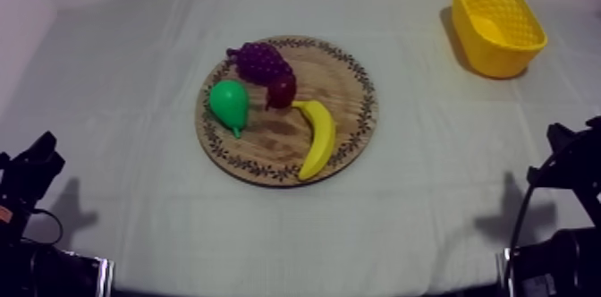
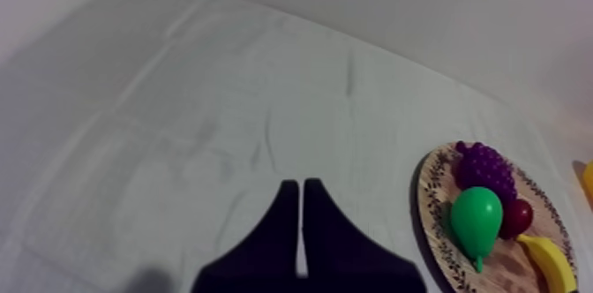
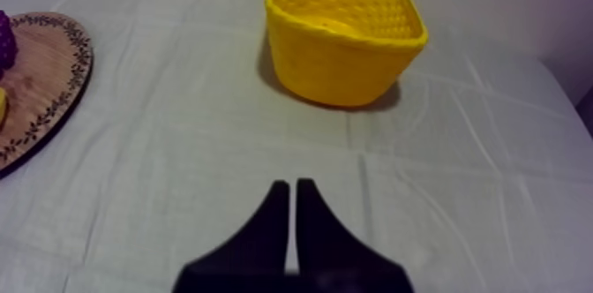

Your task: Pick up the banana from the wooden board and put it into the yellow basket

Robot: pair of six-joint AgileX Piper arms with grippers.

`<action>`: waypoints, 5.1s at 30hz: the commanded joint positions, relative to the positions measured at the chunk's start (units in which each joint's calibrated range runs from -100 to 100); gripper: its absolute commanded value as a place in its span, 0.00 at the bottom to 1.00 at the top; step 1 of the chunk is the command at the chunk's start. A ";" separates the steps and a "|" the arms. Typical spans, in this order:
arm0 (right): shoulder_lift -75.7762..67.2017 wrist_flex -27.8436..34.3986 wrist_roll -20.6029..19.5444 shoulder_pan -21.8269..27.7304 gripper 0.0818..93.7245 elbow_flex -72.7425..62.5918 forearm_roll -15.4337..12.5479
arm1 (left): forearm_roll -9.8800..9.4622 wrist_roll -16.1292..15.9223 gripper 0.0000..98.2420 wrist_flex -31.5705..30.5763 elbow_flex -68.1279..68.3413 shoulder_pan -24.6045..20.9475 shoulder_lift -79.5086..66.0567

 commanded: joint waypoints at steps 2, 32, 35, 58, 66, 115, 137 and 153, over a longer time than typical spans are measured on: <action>-0.03 -0.01 0.01 0.02 0.00 0.00 0.00 | -0.01 -0.01 0.00 0.02 0.03 -0.03 -0.03; -0.03 -0.01 -1.45 0.02 0.02 0.00 0.00 | -0.01 -0.01 0.00 0.02 0.03 -0.03 -0.03; -0.03 -0.01 -0.36 0.02 0.01 0.00 0.00 | -0.01 -0.01 0.00 0.02 0.03 -0.03 -0.03; 15.50 -0.49 -9.02 -8.52 0.03 -13.62 4.58 | -0.01 -0.01 0.00 0.02 0.03 -0.03 -0.03; 32.56 3.77 -15.13 -15.70 0.04 -31.58 6.02 | -0.01 -0.01 0.00 0.02 0.03 -0.03 -0.03; 74.27 13.66 -37.70 -46.51 0.58 -56.28 13.29 | -0.01 -0.02 0.00 0.02 0.03 -0.03 -0.03; 90.43 4.43 -39.77 -44.57 0.60 -58.43 15.07 | -0.01 -0.01 0.00 0.02 0.03 -0.03 -0.03; 112.16 3.14 -34.13 -41.05 0.59 -69.54 10.73 | -0.01 -0.01 0.00 0.02 0.03 -0.03 -0.03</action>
